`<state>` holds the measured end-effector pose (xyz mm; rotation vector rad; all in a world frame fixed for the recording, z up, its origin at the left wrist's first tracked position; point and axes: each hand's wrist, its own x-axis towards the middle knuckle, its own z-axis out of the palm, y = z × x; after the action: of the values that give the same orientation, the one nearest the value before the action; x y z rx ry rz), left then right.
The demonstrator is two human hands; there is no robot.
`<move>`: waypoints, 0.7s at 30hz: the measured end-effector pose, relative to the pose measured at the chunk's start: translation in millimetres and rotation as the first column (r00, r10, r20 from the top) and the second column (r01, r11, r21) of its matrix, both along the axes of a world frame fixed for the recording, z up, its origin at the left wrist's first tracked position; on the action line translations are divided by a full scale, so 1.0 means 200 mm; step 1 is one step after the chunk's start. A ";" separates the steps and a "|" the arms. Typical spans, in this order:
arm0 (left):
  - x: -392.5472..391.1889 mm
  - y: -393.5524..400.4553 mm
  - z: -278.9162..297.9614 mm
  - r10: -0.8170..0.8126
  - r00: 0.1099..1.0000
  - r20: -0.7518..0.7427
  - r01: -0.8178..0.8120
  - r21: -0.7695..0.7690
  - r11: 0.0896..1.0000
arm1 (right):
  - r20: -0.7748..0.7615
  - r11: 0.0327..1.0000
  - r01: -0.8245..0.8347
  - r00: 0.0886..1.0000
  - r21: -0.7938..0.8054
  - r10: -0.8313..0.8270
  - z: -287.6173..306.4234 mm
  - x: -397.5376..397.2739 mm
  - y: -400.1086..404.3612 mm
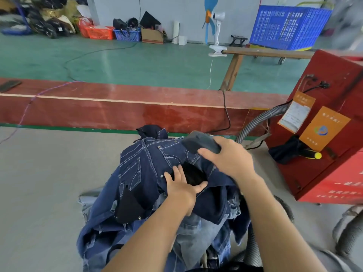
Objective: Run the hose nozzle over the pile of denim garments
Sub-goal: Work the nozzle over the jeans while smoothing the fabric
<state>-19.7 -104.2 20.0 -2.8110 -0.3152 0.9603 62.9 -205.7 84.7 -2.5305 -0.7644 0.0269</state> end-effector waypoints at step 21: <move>0.00 -0.04 0.00 0.090 0.996 -0.003 -0.090 0.019 0.996 | 0.020 0.986 -0.007 1.000 -0.167 0.010 -0.08 -0.03 0.09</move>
<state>-19.3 -112.9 20.8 -2.7989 -0.4517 0.9746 57.8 -188.3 68.0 -2.6892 -0.8117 0.0705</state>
